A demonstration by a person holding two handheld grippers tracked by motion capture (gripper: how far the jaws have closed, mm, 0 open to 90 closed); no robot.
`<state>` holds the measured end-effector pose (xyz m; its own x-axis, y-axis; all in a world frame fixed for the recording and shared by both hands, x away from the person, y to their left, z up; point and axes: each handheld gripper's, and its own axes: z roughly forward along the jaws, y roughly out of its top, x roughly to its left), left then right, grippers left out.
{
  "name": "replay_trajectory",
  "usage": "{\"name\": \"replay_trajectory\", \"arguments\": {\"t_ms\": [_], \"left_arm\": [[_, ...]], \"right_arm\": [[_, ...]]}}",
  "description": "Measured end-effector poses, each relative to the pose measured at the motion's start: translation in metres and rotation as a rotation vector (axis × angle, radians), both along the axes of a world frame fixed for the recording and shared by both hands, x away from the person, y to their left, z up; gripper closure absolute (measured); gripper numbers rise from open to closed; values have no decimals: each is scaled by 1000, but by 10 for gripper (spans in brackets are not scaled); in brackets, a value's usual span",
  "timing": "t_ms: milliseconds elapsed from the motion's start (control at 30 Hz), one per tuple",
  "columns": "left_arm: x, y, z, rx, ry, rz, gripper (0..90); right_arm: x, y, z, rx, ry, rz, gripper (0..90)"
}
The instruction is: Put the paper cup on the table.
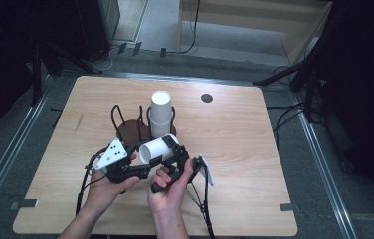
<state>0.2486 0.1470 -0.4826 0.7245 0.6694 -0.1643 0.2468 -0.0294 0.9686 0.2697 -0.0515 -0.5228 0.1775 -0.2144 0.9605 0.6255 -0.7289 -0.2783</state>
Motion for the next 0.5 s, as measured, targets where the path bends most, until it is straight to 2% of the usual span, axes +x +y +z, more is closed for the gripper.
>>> {"name": "replay_trajectory", "arguments": {"t_ms": [167, 233, 267, 300, 367, 433, 500], "left_arm": [[0, 2, 1, -8, 20, -7, 310], [0, 5, 3, -38, 38, -13, 303], [0, 6, 4, -49, 46, -7, 254], [-1, 7, 5, -55, 46, -5, 206], [-1, 9, 7, -68, 43, -4, 167], [-2, 11, 8, -74, 34, 3, 138], [-3, 15, 10, -83, 20, 10, 137]], "right_arm": [[-1, 0, 0, -10, -26, -17, 247], [-1, -2, 2, -27, -48, -38, 266], [-1, -3, 3, -40, -55, -46, 269], [-1, -5, 4, -49, -62, -52, 270], [0, -7, 6, -65, -76, -71, 272], [1, -10, 8, -79, -96, -93, 272], [1, -14, 10, -115, -111, -110, 272]]}}
